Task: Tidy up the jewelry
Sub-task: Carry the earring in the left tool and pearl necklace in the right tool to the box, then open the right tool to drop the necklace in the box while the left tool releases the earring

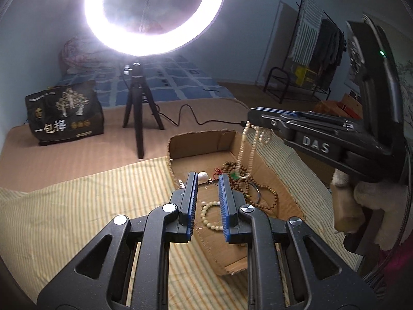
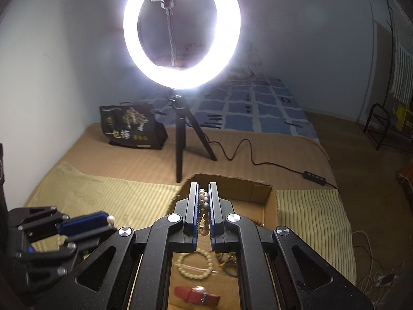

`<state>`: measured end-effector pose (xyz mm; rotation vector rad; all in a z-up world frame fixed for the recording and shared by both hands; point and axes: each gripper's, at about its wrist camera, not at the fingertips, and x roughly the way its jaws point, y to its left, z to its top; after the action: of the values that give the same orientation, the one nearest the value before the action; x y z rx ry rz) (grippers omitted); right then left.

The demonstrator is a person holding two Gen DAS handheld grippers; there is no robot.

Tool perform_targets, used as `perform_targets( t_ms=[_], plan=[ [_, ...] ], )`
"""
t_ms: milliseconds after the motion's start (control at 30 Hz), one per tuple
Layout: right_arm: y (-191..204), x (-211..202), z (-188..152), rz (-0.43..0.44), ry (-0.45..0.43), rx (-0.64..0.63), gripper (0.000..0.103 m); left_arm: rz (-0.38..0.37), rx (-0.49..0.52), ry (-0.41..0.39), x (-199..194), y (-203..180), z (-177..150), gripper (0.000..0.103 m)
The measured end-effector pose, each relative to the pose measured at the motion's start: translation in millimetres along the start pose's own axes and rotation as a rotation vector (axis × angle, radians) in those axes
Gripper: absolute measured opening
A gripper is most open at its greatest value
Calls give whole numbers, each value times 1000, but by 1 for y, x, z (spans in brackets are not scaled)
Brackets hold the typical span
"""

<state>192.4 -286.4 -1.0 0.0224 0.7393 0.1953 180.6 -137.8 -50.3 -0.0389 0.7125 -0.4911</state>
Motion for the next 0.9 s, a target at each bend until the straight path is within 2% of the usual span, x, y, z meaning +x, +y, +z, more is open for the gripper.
perform_targets(
  t_ms=[367, 600, 900],
  plan=[
    [-27, 37, -1, -33, 60, 28, 5, 1, 3, 52, 44, -4, 0, 15],
    [-34, 60, -6, -42, 110, 38, 5, 0, -2, 65, 57, -2, 0, 15],
    [-41, 71, -11, -44, 144, 58, 5, -3, -3, 71, 61, -4, 0, 15]
  ],
)
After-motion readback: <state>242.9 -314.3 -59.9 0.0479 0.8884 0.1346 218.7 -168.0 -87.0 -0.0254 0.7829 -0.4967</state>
